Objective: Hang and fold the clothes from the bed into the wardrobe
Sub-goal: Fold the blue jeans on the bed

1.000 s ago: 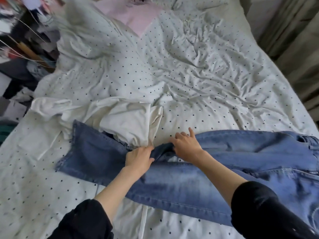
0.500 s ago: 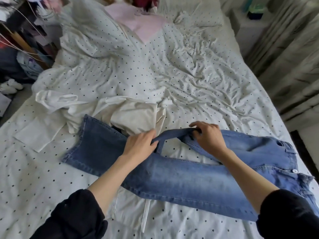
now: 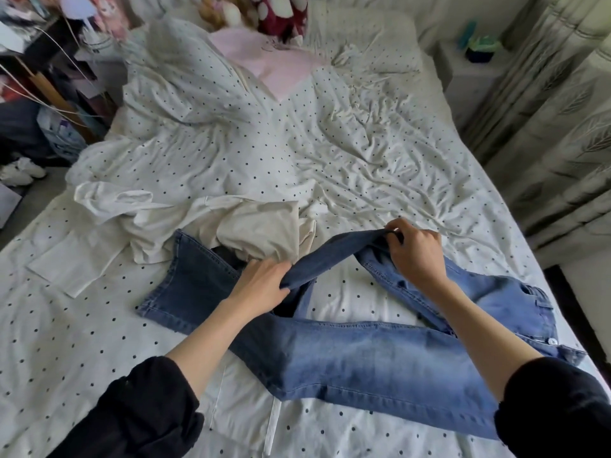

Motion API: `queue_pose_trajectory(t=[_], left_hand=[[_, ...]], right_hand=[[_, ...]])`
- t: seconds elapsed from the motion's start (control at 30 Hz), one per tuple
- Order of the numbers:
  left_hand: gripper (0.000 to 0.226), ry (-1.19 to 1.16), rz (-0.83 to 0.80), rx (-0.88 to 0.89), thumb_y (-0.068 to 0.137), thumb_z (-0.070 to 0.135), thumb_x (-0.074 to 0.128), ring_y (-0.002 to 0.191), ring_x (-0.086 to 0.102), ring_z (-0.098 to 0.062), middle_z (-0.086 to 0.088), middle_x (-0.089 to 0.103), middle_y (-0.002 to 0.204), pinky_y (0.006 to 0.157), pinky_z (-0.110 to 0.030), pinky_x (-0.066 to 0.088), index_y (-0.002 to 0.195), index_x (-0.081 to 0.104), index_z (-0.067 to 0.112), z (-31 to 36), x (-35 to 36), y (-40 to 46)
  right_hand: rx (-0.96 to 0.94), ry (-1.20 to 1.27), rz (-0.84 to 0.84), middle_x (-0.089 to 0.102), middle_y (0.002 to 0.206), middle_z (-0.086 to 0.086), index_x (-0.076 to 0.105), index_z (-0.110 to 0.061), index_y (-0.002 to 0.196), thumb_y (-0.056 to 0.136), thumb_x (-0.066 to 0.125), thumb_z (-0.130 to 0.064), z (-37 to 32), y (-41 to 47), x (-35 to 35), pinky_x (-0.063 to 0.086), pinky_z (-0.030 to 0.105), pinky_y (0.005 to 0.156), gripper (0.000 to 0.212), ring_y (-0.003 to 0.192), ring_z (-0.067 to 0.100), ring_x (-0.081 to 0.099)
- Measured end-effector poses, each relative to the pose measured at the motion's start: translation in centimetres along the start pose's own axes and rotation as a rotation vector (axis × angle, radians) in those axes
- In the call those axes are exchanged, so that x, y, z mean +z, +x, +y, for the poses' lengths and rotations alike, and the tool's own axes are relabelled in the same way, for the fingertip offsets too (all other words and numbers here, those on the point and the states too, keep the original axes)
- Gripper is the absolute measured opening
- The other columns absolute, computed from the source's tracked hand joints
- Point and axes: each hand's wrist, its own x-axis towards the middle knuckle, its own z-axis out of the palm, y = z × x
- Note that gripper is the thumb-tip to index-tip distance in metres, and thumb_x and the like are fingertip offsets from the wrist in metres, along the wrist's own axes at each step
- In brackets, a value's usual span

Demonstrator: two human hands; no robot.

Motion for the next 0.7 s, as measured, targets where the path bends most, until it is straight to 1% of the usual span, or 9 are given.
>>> queue_pose_trajectory(t=[0.1, 0.17, 0.2, 0.3, 0.37, 0.43, 0.53, 0.6, 0.7], left_hand=[[0.013, -0.121, 0.128, 0.015, 0.082, 0.009, 0.06, 0.084, 0.058, -0.024, -0.008, 0.064, 0.095, 0.065, -0.028, 0.033, 0.09, 0.051, 0.01, -0.8, -3.0, 0.7], [0.023, -0.214, 0.145, 0.038, 0.082, 0.007, 0.059, 0.09, 0.058, -0.022, -0.004, 0.064, 0.101, 0.067, -0.032, 0.039, 0.104, 0.056, 0.009, -0.9, -5.2, 1.2], [0.032, -0.252, 0.158, 0.058, 0.081, 0.006, 0.058, 0.096, 0.057, -0.021, -0.002, 0.063, 0.107, 0.072, -0.032, 0.042, 0.113, 0.057, 0.012, -0.8, -6.2, 1.5], [0.049, -0.261, 0.252, 0.131, 0.081, 0.008, 0.057, 0.107, 0.051, -0.016, 0.004, 0.057, 0.12, 0.082, -0.034, 0.045, 0.127, 0.052, 0.023, -0.3, -8.5, 2.1], [0.053, -0.178, 0.252, 0.143, 0.082, 0.016, 0.059, 0.112, 0.048, -0.018, 0.001, 0.052, 0.123, 0.087, -0.038, 0.044, 0.132, 0.043, 0.026, -0.4, -9.0, 1.9], [0.057, -0.063, 0.2, 0.128, 0.084, 0.021, 0.061, 0.117, 0.046, -0.022, -0.003, 0.049, 0.128, 0.095, -0.037, 0.039, 0.136, 0.038, 0.022, -1.1, -8.5, 1.3], [0.054, -0.049, 0.211, 0.1, 0.083, 0.016, 0.061, 0.12, 0.046, -0.026, -0.007, 0.05, 0.13, 0.098, -0.039, 0.037, 0.133, 0.04, 0.013, -2.0, -7.1, 0.3], [0.051, -0.134, 0.271, 0.105, 0.083, 0.013, 0.061, 0.118, 0.049, -0.027, -0.008, 0.053, 0.126, 0.095, -0.04, 0.04, 0.13, 0.043, 0.01, -2.0, -7.1, -0.1], [0.045, -0.207, 0.339, 0.107, 0.086, 0.014, 0.061, 0.112, 0.053, -0.025, -0.008, 0.057, 0.122, 0.09, -0.033, 0.041, 0.129, 0.045, 0.01, -1.4, -8.2, -0.1]], right_hand=[[-0.059, -0.074, -0.022, 0.062, 0.118, 0.009, 0.055, -0.016, 0.122, 0.093, 0.051, -0.02, -0.7, 0.4, 0.3, 0.029, 0.044, 0.102, 0.03, 0.109, 0.029, 0.055], [-0.211, -0.112, -0.075, 0.054, 0.129, 0.006, 0.048, -0.019, 0.134, 0.089, 0.061, -0.027, -2.3, 0.6, 0.9, 0.026, 0.049, 0.106, 0.047, 0.119, 0.028, 0.05], [-0.308, -0.132, -0.074, 0.055, 0.129, 0.006, 0.048, -0.02, 0.134, 0.086, 0.065, -0.029, -3.5, 0.7, 1.2, 0.028, 0.051, 0.106, 0.052, 0.118, 0.028, 0.052], [-0.502, -0.066, 0.039, 0.067, 0.1, 0.006, 0.062, -0.014, 0.113, 0.079, 0.059, -0.022, -7.1, 1.1, 1.7, 0.043, 0.051, 0.092, 0.035, 0.089, 0.028, 0.065], [-0.469, 0.078, 0.021, 0.07, 0.082, 0.009, 0.063, -0.006, 0.103, 0.069, 0.052, -0.008, -8.6, 1.4, 0.9, 0.047, 0.046, 0.085, 0.035, 0.075, 0.031, 0.066], [-0.417, 0.142, -0.064, 0.072, 0.078, 0.014, 0.061, -0.002, 0.105, 0.067, 0.047, -0.003, -9.0, 1.4, 0.1, 0.045, 0.044, 0.089, 0.04, 0.08, 0.036, 0.066], [-0.47, 0.052, -0.106, 0.072, 0.079, 0.017, 0.064, -0.004, 0.103, 0.076, 0.051, -0.005, -8.7, 1.1, -0.4, 0.039, 0.042, 0.097, 0.03, 0.085, 0.04, 0.065], [-0.425, 0.073, -0.094, 0.071, 0.076, 0.017, 0.066, -0.006, 0.101, 0.075, 0.051, -0.006, -8.9, 1.3, -1.0, 0.04, 0.04, 0.094, 0.029, 0.081, 0.039, 0.065], [-0.421, 0.13, -0.021, 0.07, 0.069, 0.01, 0.069, -0.007, 0.088, 0.068, 0.052, -0.008, -9.0, 1.9, -2.2, 0.046, 0.043, 0.084, 0.026, 0.068, 0.034, 0.064]])
